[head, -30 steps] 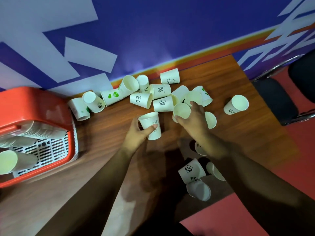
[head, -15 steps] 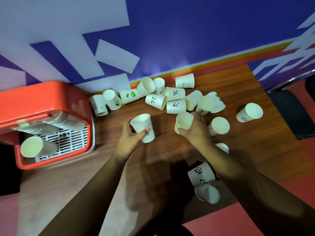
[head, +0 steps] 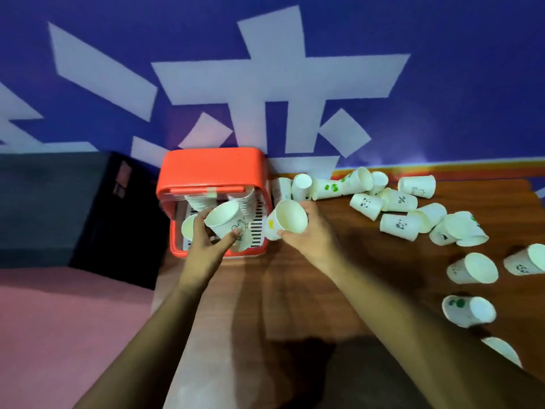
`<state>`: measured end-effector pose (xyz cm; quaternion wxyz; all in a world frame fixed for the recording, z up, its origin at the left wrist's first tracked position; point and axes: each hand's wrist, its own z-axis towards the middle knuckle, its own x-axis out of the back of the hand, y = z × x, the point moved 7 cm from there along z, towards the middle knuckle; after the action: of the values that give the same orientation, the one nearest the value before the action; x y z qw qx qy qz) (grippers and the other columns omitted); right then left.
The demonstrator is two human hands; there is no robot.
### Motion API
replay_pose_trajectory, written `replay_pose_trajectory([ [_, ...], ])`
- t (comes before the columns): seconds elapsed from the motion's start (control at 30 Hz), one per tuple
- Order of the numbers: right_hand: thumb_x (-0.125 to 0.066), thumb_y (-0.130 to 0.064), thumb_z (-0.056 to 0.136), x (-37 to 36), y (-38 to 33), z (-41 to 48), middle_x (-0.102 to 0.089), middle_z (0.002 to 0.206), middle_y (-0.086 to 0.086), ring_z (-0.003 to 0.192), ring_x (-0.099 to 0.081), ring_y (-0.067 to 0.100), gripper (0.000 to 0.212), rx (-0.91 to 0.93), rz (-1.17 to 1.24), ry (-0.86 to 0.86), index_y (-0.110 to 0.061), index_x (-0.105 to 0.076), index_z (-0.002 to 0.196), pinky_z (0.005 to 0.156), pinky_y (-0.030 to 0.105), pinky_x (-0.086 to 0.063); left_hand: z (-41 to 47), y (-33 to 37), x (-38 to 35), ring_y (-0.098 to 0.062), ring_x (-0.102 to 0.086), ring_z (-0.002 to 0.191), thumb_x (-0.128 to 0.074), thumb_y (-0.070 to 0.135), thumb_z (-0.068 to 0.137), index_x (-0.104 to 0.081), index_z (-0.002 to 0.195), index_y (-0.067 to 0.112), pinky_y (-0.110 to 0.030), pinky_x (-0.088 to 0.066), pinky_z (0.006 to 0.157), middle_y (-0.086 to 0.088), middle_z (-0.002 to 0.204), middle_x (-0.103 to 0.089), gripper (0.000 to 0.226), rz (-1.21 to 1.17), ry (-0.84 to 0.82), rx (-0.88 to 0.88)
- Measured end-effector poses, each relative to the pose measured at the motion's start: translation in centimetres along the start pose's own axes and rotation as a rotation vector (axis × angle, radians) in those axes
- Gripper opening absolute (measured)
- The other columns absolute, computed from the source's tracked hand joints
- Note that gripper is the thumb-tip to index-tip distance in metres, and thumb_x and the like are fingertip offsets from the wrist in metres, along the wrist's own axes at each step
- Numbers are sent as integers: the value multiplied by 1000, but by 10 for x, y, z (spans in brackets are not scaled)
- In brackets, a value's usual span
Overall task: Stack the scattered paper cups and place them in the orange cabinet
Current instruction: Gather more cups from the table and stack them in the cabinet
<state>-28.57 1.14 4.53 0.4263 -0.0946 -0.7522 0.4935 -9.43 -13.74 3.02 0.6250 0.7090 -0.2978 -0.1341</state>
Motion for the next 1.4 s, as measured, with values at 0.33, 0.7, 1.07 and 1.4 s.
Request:
replay_pose_trajectory([
  [0.33, -88, -22, 67, -146, -82, 8, -53, 127, -1, 118, -49, 16, 76, 189, 85, -73, -12, -49, 130, 96, 22, -38, -6, -42, 157, -11, -56, 128, -81, 56, 67, -44, 136, 34, -48, -44, 111, 10, 131, -61, 81, -31, 204, 72],
  [0.7, -87, -29, 68, -225, -67, 40, -49, 132, 7, 124, -48, 25, 86, 210, -296, -174, -13, -42, 139, 101, 33, -39, 14, -60, 182, -5, -52, 127, -79, 53, 70, -40, 140, 30, -32, -46, 107, 14, 133, -55, 84, -29, 198, 65],
  [1.07, -65, -22, 92, -207, -70, 45, -63, 125, 0, 116, -58, 13, 36, 130, -55, -203, -13, -61, 126, 106, 30, -44, 43, -67, 150, -13, -55, 126, -81, 9, 82, -44, 135, 18, -32, -47, 108, -3, 137, -53, 65, -104, 13, -12],
  [1.4, -70, -19, 88, -200, -67, 41, -66, 118, -16, 115, -62, 6, 35, 9, 405, -263, -38, -60, 116, 105, 34, -47, 79, -67, 114, -9, -53, 130, -81, 32, 79, -46, 146, 32, -44, -48, 107, 9, 143, -54, 75, 213, -115, -118],
])
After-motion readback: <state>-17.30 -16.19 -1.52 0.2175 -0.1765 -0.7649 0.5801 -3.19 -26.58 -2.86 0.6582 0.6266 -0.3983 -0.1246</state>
